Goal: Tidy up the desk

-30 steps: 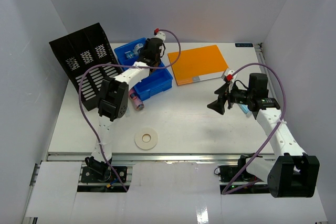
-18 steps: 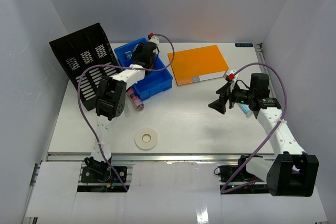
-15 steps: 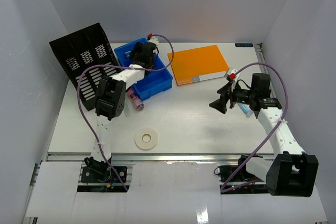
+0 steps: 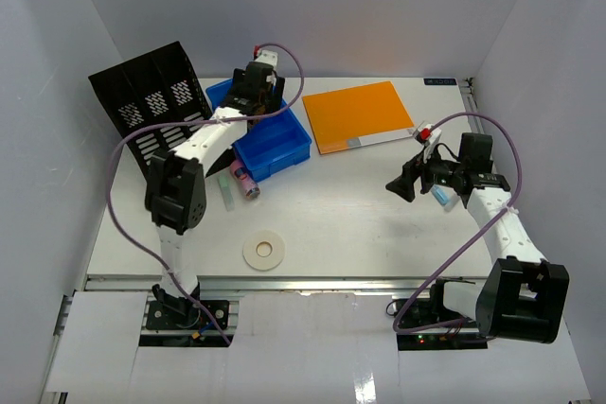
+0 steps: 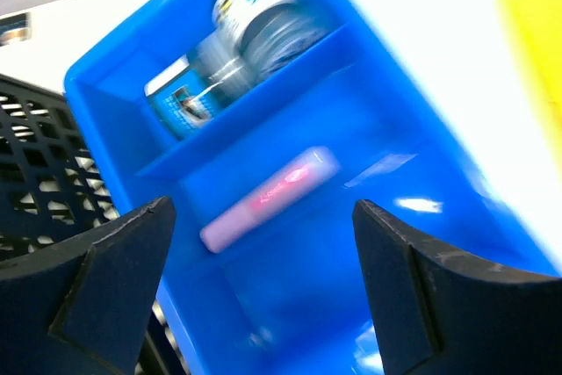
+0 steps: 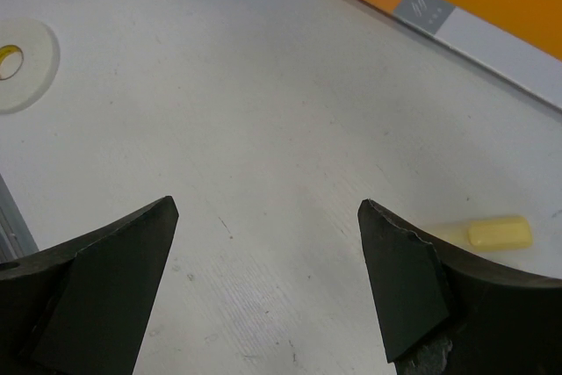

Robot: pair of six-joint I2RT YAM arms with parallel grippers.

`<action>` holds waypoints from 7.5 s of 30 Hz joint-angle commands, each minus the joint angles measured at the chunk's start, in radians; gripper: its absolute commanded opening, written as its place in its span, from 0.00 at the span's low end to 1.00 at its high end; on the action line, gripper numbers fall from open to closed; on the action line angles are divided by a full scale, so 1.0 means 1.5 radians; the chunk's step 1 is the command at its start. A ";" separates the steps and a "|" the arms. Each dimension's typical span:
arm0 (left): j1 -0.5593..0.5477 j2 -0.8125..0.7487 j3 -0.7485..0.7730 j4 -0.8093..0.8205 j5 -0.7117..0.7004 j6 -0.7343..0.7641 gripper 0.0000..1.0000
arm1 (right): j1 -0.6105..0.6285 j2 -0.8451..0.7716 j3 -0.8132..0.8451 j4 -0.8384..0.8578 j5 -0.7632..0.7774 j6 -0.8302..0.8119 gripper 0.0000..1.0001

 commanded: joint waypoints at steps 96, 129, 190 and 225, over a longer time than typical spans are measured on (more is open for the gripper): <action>0.053 -0.559 -0.485 -0.128 0.292 -0.124 0.00 | -0.032 -0.120 -0.036 0.003 0.021 0.020 0.90; 0.123 0.127 0.096 -0.010 0.335 0.297 0.00 | -0.033 -0.089 -0.034 -0.005 0.008 0.014 0.90; 0.131 -0.842 -0.771 0.159 0.604 -0.233 0.98 | 0.102 0.301 0.122 0.039 0.541 0.290 0.67; -0.059 -0.610 -0.803 0.550 0.672 -0.610 0.84 | 0.093 0.304 0.057 0.090 0.434 0.287 0.17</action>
